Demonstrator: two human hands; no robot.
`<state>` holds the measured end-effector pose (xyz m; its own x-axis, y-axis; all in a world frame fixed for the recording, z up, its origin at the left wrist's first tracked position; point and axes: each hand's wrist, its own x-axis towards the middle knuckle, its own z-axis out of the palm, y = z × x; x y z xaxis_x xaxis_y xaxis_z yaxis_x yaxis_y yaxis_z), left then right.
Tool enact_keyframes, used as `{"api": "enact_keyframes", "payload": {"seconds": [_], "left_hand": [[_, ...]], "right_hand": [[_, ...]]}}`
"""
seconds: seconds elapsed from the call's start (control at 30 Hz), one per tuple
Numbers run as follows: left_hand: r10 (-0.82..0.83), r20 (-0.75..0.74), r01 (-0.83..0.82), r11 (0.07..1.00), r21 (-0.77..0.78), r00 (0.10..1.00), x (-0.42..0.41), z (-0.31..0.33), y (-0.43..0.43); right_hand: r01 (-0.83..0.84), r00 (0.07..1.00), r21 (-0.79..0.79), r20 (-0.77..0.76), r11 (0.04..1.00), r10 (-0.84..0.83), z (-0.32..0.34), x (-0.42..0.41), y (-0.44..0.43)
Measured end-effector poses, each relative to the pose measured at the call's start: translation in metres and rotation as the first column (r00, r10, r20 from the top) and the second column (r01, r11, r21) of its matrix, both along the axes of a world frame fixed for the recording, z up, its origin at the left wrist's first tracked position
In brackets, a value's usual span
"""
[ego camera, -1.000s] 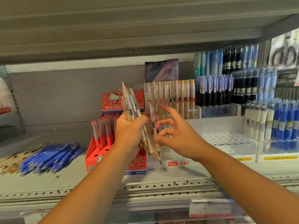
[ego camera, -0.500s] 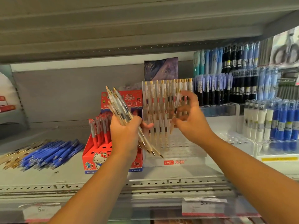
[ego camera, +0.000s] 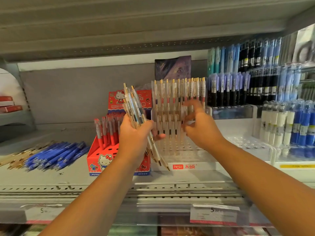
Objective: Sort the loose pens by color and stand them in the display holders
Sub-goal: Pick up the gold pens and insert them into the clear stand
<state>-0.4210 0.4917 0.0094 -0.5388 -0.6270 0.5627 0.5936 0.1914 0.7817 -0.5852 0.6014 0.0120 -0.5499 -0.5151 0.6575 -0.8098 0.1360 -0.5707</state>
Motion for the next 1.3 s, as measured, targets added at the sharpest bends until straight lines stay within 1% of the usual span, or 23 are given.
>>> {"api": "enact_keyframes", "payload": {"seconds": [0.1, 0.17, 0.23, 0.37, 0.47, 0.53, 0.6, 0.67, 0.73, 0.8, 0.87, 0.93, 1.03, 1.17, 1.3], "left_hand": [[-0.005, 0.003, 0.005, 1.000, 0.005, 1.000, -0.001, -0.001, -0.001], [-0.011, 0.006, 0.011, 1.000, 0.013, 1.000, -0.001, -0.001, -0.002], [-0.019, 0.005, 0.019, 1.000, 0.017, 1.000, -0.002, -0.002, -0.003], [-0.032, -0.007, 0.032, 0.999, 0.022, 0.999, -0.002, -0.002, -0.004], [-0.037, -0.017, 0.037, 0.999, 0.016, 0.999, -0.002, -0.003, -0.004], [-0.021, -0.009, 0.021, 1.000, 0.005, 1.000, -0.001, -0.003, -0.003], [-0.002, 0.001, 0.002, 1.000, 0.002, 1.000, 0.000, -0.003, -0.002], [-0.001, -0.013, 0.001, 1.000, 0.011, 1.000, 0.001, -0.002, -0.001], [-0.013, -0.038, 0.014, 1.000, 0.020, 0.999, 0.000, -0.001, 0.000], [-0.015, -0.048, 0.017, 0.999, 0.041, 0.999, 0.000, 0.001, 0.001], [0.002, -0.039, 0.001, 0.997, 0.081, 0.999, 0.000, 0.001, 0.001], [-0.001, -0.028, 0.004, 0.994, 0.111, 1.000, 0.001, 0.001, 0.001], [-0.018, -0.011, 0.019, 0.991, 0.132, 1.000, 0.002, 0.003, 0.004], [-0.019, 0.004, 0.018, 0.988, 0.153, 1.000, 0.002, 0.003, 0.004], [0.024, 0.052, -0.030, 0.992, 0.123, 0.998, 0.002, 0.004, 0.004]], "right_hand": [[0.020, 0.998, 0.033, -0.052, 0.999, -0.018, 0.001, 0.000, 0.000], [0.012, 1.000, 0.040, -0.018, 0.999, -0.011, 0.001, -0.001, -0.001], [0.011, 0.999, 0.009, 0.035, 1.000, -0.011, 0.001, 0.000, -0.001], [0.043, 0.999, 0.029, 0.007, 0.999, -0.043, 0.002, 0.002, -0.001], [0.106, 0.994, 0.057, -0.018, 0.993, -0.105, 0.001, 0.007, -0.002], [0.156, 0.987, 0.024, -0.043, 0.988, -0.154, 0.004, 0.011, -0.001], [0.145, 0.988, -0.063, -0.044, 0.987, -0.148, 0.009, 0.017, 0.004], [0.038, 0.999, -0.119, -0.003, 0.992, -0.039, 0.015, 0.025, 0.010], [-0.166, 0.982, -0.047, 0.088, 0.985, 0.170, 0.019, 0.036, 0.014], [-0.395, 0.894, 0.052, 0.252, 0.917, 0.371, 0.018, 0.048, 0.015], [-0.532, 0.798, 0.112, 0.398, 0.839, 0.453, 0.015, 0.058, 0.012], [-0.596, 0.745, 0.144, 0.466, 0.790, 0.477, 0.012, 0.065, 0.009], [-0.633, 0.700, 0.118, 0.508, 0.765, 0.501, 0.012, 0.066, 0.008], [-0.663, 0.666, 0.100, 0.532, 0.742, 0.523, 0.011, 0.061, 0.011], [-0.654, 0.672, 0.091, 0.527, 0.751, 0.521, 0.010, 0.060, 0.010]]}}
